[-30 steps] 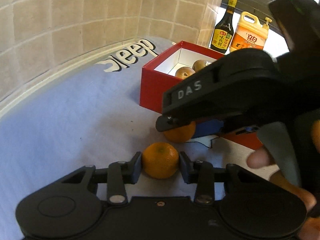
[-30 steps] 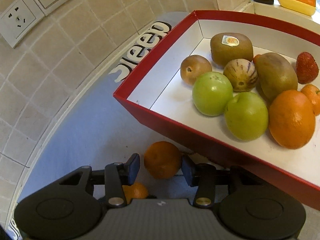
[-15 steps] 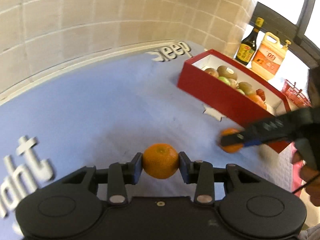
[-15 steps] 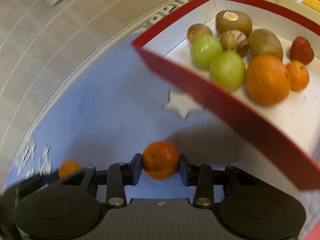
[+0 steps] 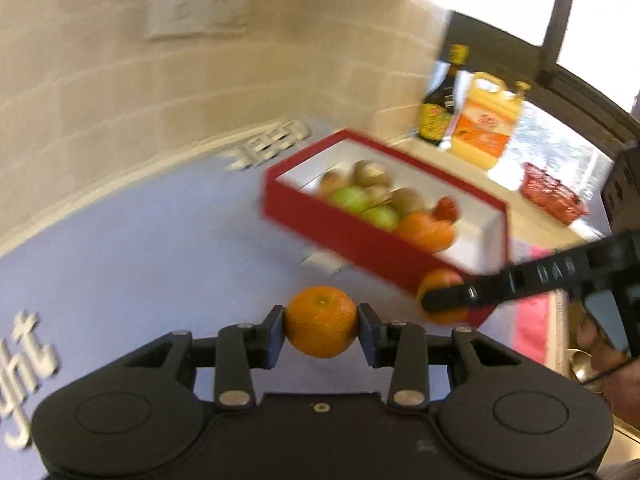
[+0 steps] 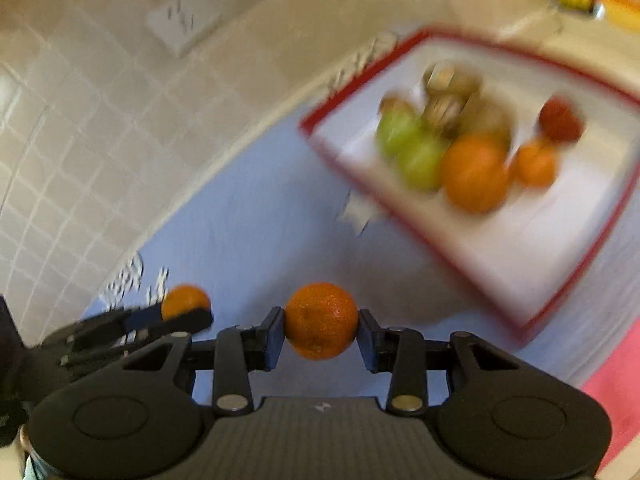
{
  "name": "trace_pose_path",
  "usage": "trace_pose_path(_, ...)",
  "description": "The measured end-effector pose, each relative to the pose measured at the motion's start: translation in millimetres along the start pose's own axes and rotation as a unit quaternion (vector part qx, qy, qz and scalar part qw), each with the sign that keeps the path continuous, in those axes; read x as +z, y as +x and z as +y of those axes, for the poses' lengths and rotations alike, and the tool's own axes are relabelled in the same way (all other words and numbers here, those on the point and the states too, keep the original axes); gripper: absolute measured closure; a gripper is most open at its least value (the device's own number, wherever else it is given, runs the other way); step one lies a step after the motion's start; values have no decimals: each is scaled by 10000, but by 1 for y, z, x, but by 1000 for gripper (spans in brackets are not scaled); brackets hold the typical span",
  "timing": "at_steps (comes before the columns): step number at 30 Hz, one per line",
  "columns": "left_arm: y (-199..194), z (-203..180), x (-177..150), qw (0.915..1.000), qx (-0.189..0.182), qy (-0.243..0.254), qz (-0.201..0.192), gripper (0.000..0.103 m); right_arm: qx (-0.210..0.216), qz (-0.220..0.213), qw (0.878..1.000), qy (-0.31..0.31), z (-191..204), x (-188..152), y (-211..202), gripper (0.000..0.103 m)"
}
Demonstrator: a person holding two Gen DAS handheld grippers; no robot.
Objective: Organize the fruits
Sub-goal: 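Carry both tangerines into the box, lower them beside the strawberry, open both tools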
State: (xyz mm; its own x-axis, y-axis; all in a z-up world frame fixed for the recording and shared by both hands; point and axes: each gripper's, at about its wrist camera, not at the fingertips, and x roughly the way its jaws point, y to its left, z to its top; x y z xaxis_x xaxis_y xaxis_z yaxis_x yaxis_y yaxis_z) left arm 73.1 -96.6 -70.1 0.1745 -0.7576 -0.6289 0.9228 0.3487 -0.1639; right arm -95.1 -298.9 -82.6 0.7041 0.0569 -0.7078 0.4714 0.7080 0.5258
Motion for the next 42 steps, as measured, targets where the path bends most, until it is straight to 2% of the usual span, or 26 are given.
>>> trace_pose_path(6, 28, -63, 43, 9957, -528, 662, -388, 57, -735, -1050, 9914, -264, -41, 43, -54, 62)
trace_pose_path(8, 48, -85, 56, 9931, -660, 883, -398, 57, -1025, -1227, 9866, -319, -60, 59, -67, 62)
trace_pose_path(11, 80, -114, 67, 9893, -794, 1201, -255, 57, -1387, -1229, 9810, -581, -85, 81, -75, 62)
trace_pose_path(15, 128, -142, 73, 9866, -793, 1412, 190, 57, -1783, -893, 9759, -885, -109, 107, -63, 62)
trace_pose_path(20, 168, -159, 68, 9816, -774, 1580, 737, 57, -1663, -370, 9797, -1059, -126, 124, -36, 62)
trace_pose_path(26, 194, -160, 66, 9783, -801, 1568, 1095, 57, -2222, 45, 9608, -1656, -114, 120, -1, 62)
trace_pose_path(35, 209, -157, 66, 9779, -863, 1443, 1242, 57, -2356, 754, 9531, -1744, -123, 125, 32, 62)
trace_pose_path(42, 216, -148, 68, 9789, -981, 1153, 1375, 57, -2260, 1140, 9537, -1627, -127, 129, 47, 62)
